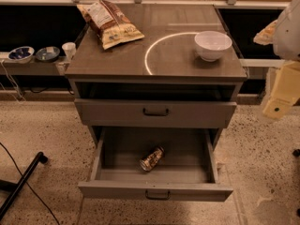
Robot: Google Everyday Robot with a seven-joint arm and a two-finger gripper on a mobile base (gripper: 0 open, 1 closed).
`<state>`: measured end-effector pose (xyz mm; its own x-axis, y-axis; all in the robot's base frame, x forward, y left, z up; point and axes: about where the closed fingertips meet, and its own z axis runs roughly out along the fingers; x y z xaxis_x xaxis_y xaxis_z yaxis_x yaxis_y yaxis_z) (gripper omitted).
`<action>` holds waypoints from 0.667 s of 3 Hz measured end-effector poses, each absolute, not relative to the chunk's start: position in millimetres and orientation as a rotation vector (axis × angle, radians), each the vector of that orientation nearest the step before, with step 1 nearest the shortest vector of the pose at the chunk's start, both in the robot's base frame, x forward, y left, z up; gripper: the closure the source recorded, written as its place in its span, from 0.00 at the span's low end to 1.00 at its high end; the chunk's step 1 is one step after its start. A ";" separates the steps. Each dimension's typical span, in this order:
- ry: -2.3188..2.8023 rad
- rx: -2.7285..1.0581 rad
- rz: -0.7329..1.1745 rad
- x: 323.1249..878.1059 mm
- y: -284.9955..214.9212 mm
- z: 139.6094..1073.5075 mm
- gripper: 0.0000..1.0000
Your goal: Pick orange can from middle drawer and place on counter
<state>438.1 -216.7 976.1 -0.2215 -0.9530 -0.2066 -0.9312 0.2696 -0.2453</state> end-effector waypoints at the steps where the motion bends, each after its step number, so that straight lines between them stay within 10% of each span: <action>1: 2.232 -1.725 -0.098 438.3 -216.6 975.9 0.00; 2: 2.224 -1.790 -0.053 465.6 -193.5 931.4 0.00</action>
Offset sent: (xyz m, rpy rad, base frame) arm 0.0712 0.0578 -0.1196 -0.0032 0.1277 0.1105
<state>465.6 -193.5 931.4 -0.1890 -0.9620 -0.1971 -0.9515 0.2290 -0.2052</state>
